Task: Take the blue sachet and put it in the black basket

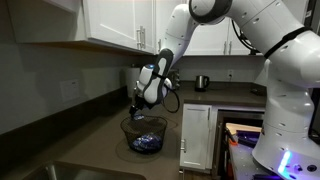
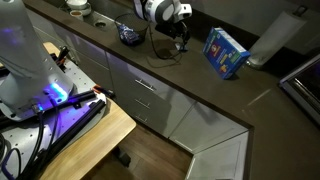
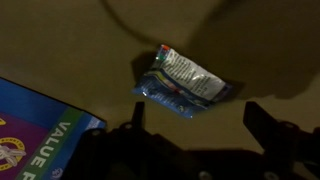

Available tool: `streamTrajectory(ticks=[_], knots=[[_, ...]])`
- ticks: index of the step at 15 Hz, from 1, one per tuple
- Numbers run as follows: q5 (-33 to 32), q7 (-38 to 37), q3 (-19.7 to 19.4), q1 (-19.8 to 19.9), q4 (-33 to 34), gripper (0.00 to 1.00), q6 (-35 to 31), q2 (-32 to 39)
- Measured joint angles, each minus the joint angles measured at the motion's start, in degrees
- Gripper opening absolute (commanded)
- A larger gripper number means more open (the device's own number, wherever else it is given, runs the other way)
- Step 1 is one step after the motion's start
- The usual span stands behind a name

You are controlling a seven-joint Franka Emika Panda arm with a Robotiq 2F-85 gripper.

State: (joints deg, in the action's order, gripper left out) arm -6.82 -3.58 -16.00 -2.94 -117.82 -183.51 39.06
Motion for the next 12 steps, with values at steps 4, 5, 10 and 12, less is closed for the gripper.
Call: streamTrajectory(ticks=[4,5,10,12], knots=[[0.0,0.0,-2.0,-0.3,5.2,0.54,2.4,4.8],[0.1,0.0,-2.0,-0.2,6.3,0.46,3.2,5.6],[0.3,-0.1,-1.7,0.6,10.3,0.16,10.7,5.9],[0.3,-0.3,-1.9,0.5,11.0,0.08,13.4,5.5]])
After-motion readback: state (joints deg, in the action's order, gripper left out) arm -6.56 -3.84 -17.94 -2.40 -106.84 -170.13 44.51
